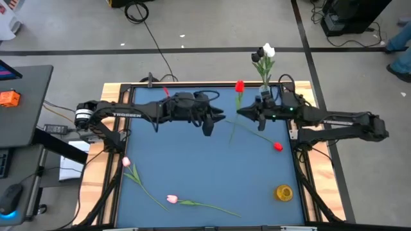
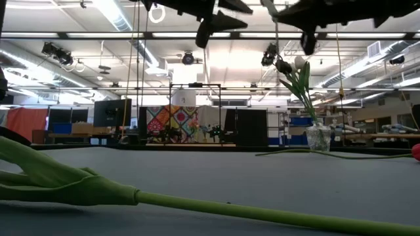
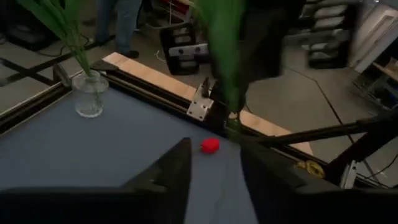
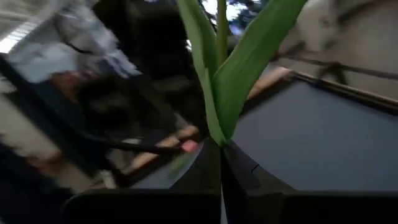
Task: Sort flowers into vase by color
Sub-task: Put the left red tulip into the yellow vase
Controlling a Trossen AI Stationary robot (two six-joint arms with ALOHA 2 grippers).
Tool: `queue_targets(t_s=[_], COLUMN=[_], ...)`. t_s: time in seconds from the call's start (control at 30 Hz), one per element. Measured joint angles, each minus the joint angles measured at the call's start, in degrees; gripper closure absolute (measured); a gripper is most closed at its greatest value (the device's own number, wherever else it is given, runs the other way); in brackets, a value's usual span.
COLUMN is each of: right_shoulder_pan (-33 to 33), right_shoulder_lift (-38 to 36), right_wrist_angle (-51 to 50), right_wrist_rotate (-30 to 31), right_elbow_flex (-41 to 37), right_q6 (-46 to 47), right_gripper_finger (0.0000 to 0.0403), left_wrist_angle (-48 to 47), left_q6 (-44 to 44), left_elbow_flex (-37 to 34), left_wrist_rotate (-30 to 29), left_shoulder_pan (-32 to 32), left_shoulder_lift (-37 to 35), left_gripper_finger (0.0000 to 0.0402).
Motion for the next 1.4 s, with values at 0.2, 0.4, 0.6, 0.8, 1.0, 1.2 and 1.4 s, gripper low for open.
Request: queue_targets(t_s=[0.2, 0.4, 0.6, 0.8, 1.0, 1.2, 1.4], right_shoulder_pan=[0.99, 2.71, 4.88, 6.52, 6.8, 6.78, 6.78], right_shoulder_lift=[-8.74, -15.91, -22.06, -28.06, -31.79, -33.83, -34.62], right_wrist_angle=[-14.8, -27.46, -34.83, -42.71, -46.33, -48.88, -53.9], right_wrist_rotate=[7.07, 11.11, 12.36, 14.19, 14.08, 9.73, 4.67], right_elbow_flex=[0.04, 0.0, 0.0, 0.0, 0.0, 0.0, 3.35], right_q6=[-0.4, -2.01, -1.39, -0.32, 0.78, 1.47, 1.13], right_gripper_finger=[0.0402, 0.0402, 0.0403, 0.0403, 0.0403, 0.0403, 0.0403], left_wrist_angle=[2.18, 2.05, 0.58, 0.41, 0.56, 0.59, 0.61], left_q6=[2.32, 7.15, 10.64, 10.71, 10.73, 10.67, 10.49], left_elbow_flex=[1.48, 5.85, 10.03, 10.29, 10.29, 10.29, 10.29], left_wrist_rotate=[0.11, 1.48, 4.31, 4.28, 4.31, 4.29, 4.29], left_shoulder_pan=[3.28, 6.82, 9.73, 10.89, 10.8, 10.8, 10.8], left_shoulder_lift=[-3.1, -5.64, -5.6, -5.58, -5.55, -5.55, -5.55], left_gripper_finger=[0.0188, 0.0165, 0.0161, 0.0161, 0.0161, 0.0161, 0.0161])
